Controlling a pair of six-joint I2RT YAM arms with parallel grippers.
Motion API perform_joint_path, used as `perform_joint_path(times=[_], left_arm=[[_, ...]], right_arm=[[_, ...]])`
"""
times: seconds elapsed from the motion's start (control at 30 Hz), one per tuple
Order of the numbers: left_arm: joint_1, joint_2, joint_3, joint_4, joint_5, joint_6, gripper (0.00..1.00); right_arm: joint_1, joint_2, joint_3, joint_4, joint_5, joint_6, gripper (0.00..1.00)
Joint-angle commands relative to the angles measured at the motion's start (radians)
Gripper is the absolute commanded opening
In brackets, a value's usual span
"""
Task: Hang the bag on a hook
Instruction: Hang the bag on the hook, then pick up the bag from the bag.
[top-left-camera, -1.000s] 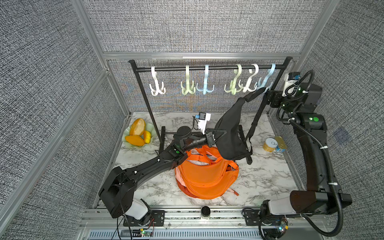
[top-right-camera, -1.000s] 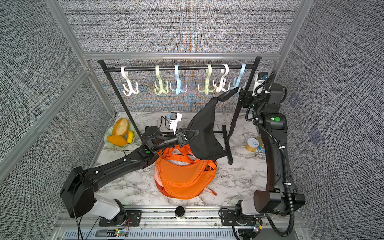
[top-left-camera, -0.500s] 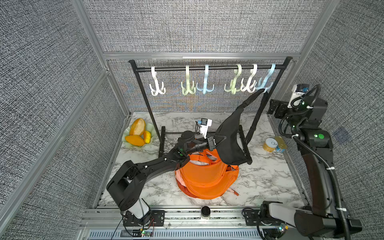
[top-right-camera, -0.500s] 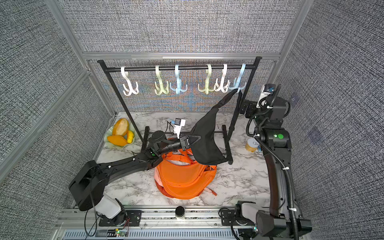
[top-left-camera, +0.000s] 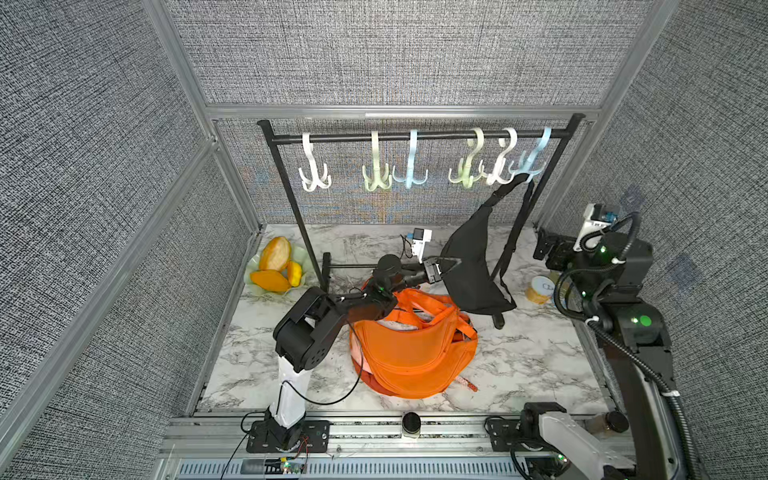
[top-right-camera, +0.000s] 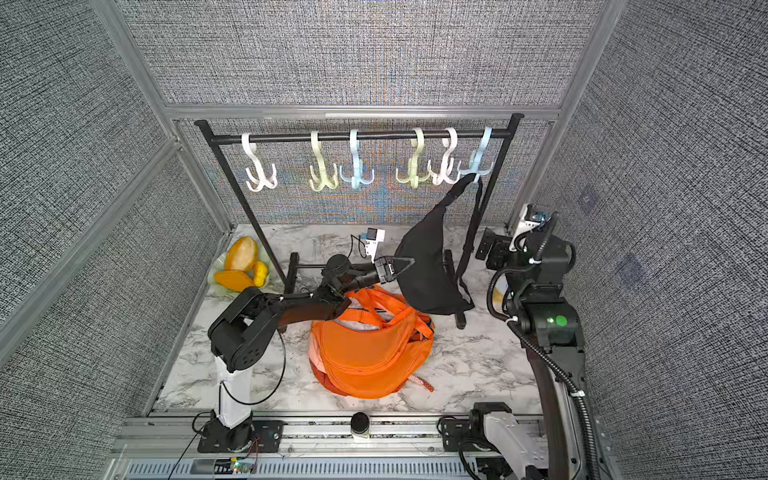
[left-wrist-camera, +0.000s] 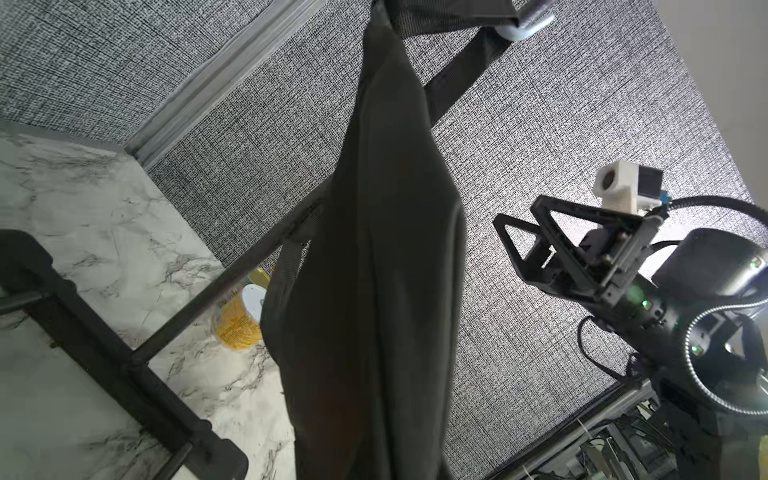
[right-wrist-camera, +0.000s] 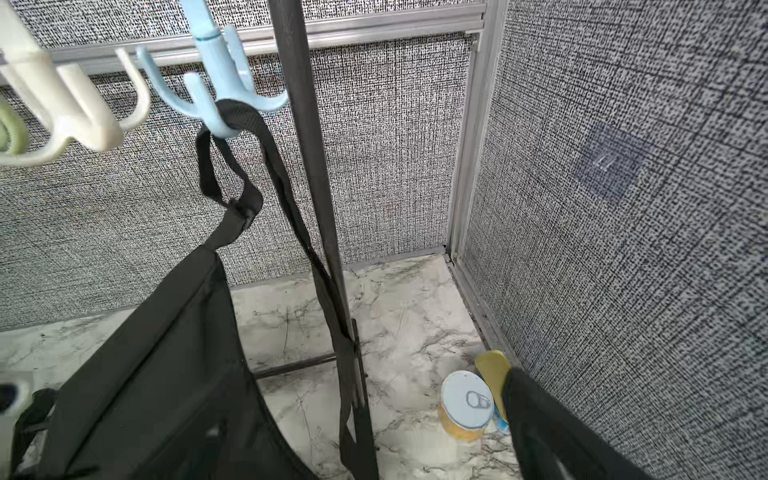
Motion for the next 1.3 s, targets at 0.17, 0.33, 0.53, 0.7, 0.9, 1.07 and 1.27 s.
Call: perform_joint_path(times=[0.17, 0.33, 0.53, 0.7, 0.9, 1.07, 1.27], left_arm=[[0.045, 0.147, 0.175, -0.041, 0.039, -0.029, 0.47], [0.057, 0.078, 0.186, -0.301, 0.007, 0.172, 0.83], [0.089, 0.002, 0.264, -0.692, -0.027, 0.406, 0.85], [0.115, -0.126, 0.191, -0.761, -0.084, 0.481, 0.85], [0.127, -0.322, 0.032, -0.786, -0.161, 0.545, 0.85], [0.135, -0.509, -0.143, -0.784, -0.224, 0.565, 0.85], [0.169, -0.718, -0.332, -0.752, -0.247, 0.526, 0.85]], right_arm=[[0.028, -0.051, -0.039, -0.018, 0.032, 0.035, 0.99], [0.062, -0.083, -0.076, -0.029, 0.039, 0.023, 0.99], [0.176, -0.104, -0.091, -0.076, 0.134, -0.027, 0.99], [0.308, -0.119, -0.096, -0.127, 0.158, -0.063, 0.99], [0.505, -0.093, -0.139, -0.175, 0.038, -0.114, 0.99], [0.698, 0.01, -0.125, -0.262, -0.01, -0.153, 0.99], [0.872, 0.184, -0.06, -0.356, -0.094, -0.201, 0.99]])
